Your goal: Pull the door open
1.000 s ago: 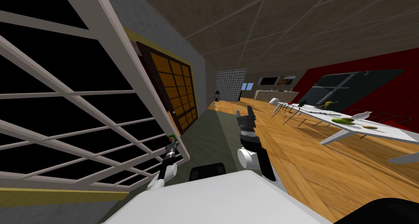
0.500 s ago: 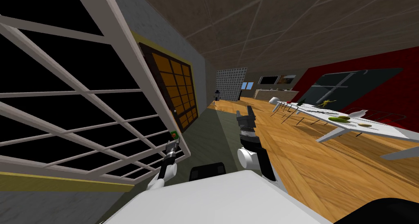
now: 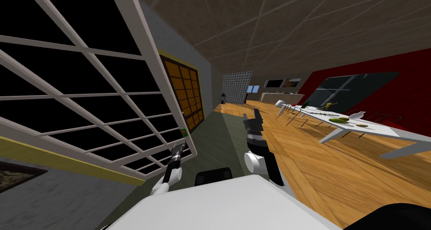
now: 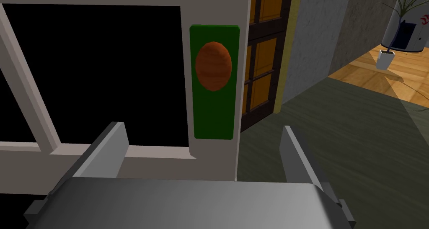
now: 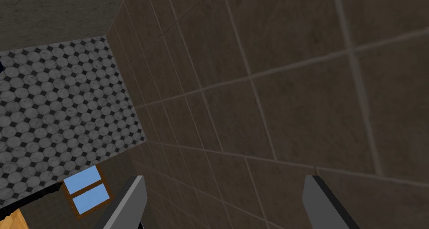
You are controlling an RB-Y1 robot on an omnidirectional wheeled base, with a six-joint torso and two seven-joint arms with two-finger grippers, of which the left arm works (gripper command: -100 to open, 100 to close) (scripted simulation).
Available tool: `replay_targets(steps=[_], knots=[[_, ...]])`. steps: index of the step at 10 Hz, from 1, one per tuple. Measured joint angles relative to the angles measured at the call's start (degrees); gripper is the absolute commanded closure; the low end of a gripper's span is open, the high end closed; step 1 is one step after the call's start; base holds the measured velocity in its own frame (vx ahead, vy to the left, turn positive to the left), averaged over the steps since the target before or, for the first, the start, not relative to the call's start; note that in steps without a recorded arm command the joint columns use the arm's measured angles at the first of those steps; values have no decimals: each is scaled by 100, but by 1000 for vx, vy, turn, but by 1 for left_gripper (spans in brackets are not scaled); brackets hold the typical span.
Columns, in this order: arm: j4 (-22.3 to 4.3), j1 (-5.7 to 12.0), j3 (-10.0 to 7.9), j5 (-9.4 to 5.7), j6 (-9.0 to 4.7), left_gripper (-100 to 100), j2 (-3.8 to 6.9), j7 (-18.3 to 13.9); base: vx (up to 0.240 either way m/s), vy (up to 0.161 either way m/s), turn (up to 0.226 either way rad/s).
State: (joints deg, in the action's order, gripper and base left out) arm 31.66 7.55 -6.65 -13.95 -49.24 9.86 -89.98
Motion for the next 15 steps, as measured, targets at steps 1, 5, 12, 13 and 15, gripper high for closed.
replay_targets(steps=[1, 5, 12, 13, 15], knots=[[18, -43, -14, -11, -4, -100, 41, -30, 203, 37, -72], [-33, -146, -81, -56, -119, -100, 181, -166, 204, 41, -77], [-92, -193, -115, -80, -157, 100, 272, -247, 33, 3, -13], [-96, -198, -112, -78, -154, 100, 267, -247, 0, 0, 0], [-76, -212, -77, -52, -152, 100, 313, -296, -136, 15, -88]])
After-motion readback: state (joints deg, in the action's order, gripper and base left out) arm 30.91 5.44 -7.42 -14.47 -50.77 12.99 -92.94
